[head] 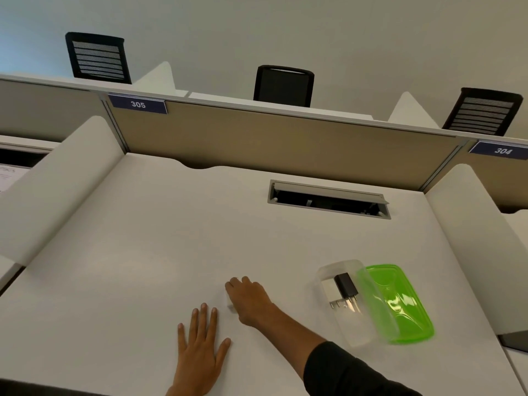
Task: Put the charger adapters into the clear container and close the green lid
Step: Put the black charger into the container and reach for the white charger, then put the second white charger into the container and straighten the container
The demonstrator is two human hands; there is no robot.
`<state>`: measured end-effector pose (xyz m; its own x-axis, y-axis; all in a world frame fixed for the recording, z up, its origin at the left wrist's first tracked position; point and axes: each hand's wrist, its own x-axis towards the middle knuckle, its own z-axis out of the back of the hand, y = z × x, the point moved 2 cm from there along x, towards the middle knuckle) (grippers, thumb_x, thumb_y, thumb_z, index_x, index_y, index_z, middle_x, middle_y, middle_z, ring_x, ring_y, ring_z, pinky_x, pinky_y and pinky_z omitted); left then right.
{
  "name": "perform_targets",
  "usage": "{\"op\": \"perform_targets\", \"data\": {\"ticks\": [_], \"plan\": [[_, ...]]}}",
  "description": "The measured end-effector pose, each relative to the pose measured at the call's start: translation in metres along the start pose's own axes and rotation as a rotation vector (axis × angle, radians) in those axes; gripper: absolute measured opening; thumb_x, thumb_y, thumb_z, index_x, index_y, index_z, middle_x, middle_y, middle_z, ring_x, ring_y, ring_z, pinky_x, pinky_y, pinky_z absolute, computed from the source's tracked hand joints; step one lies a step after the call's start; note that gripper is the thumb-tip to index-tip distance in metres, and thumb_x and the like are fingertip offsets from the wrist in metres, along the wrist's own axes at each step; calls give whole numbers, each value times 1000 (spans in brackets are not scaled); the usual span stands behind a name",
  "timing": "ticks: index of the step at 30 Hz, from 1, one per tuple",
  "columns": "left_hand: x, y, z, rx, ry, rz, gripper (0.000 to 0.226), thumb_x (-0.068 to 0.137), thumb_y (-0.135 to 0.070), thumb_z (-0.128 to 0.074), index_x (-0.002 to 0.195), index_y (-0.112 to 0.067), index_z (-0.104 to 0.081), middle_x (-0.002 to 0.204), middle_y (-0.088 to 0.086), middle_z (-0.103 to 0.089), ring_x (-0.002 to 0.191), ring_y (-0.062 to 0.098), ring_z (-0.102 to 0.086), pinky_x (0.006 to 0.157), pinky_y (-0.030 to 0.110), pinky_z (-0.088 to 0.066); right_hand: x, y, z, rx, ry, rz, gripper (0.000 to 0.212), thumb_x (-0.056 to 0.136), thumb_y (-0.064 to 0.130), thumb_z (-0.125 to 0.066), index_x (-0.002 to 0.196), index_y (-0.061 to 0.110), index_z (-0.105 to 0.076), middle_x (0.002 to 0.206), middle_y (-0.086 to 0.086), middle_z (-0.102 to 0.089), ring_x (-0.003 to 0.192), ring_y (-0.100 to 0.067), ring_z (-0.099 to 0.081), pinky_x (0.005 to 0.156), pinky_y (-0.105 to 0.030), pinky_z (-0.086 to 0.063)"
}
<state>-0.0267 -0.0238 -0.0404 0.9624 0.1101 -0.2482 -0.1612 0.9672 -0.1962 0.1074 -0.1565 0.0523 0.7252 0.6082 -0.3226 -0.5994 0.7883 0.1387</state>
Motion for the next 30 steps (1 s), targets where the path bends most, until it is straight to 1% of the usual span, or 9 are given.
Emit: {"op": "perform_targets", "data": {"ticks": [4,8,12,16,17,21,22,26,30], "plan": [[-2,-1,5,9,-5,3,86,96,-69,-23,164,-17,-19,175,8,-11,157,13,26,124,48,18,-3,-1,0,12,-10,-13,49,89,15,-77,130,4,-54,131,-15,-57,116,-37,-58,87,-48,-55],[-1,0,4,11,-3,14,88,95,-71,-23,164,-18,-14,175,5,-5,152,8,39,123,47,21,-12,-10,2,39,-23,-78,52,84,17,-81,128,5,-55,129,-15,-58,115,-36,-60,87,-48,-56],[-2,-1,6,-1,5,5,94,91,-77,1,165,-20,-9,176,5,-2,162,20,10,127,55,5,-29,-38,15,156,-125,-181,53,84,28,-75,130,12,-55,129,-8,-58,116,-33,-62,89,-47,-58],[-4,-2,10,-37,-20,-1,101,87,-78,11,164,-18,-10,175,5,-1,162,22,1,129,59,-2,-60,-83,38,274,-262,-334,57,78,45,-72,127,20,-57,123,0,-62,108,-28,-68,85,-39,-57],[-4,-3,11,-37,-21,0,102,86,-78,12,164,-17,-10,175,5,-1,162,20,5,129,60,-4,-70,-95,43,294,-298,-378,58,76,48,-72,126,21,-58,121,2,-63,105,-27,-69,83,-38,-57],[-4,-4,11,-48,-35,1,105,82,-79,17,163,-14,-3,174,2,6,149,5,44,129,58,1,-114,-147,61,321,-417,-586,58,69,54,-71,119,25,-61,117,6,-65,101,-25,-70,81,-36,-55],[-4,-5,11,-50,-27,4,107,81,-80,19,163,-14,-2,174,2,7,150,6,42,130,58,1,-126,-159,63,321,-421,-641,59,68,55,-71,118,26,-62,117,8,-66,102,-24,-70,81,-35,-54],[-4,-6,13,-47,20,5,111,77,-80,25,163,-14,3,175,3,12,162,19,11,131,59,0,-165,-194,56,333,-371,-813,53,64,55,-71,108,26,-64,108,9,-69,97,-23,-71,73,-30,-50],[-4,-5,12,-35,48,6,109,78,-79,24,163,-13,4,174,4,13,162,22,8,131,60,-1,-187,-200,30,289,-230,-864,57,61,61,-75,103,25,-62,102,6,-70,97,-24,-72,75,-30,-51]]}}
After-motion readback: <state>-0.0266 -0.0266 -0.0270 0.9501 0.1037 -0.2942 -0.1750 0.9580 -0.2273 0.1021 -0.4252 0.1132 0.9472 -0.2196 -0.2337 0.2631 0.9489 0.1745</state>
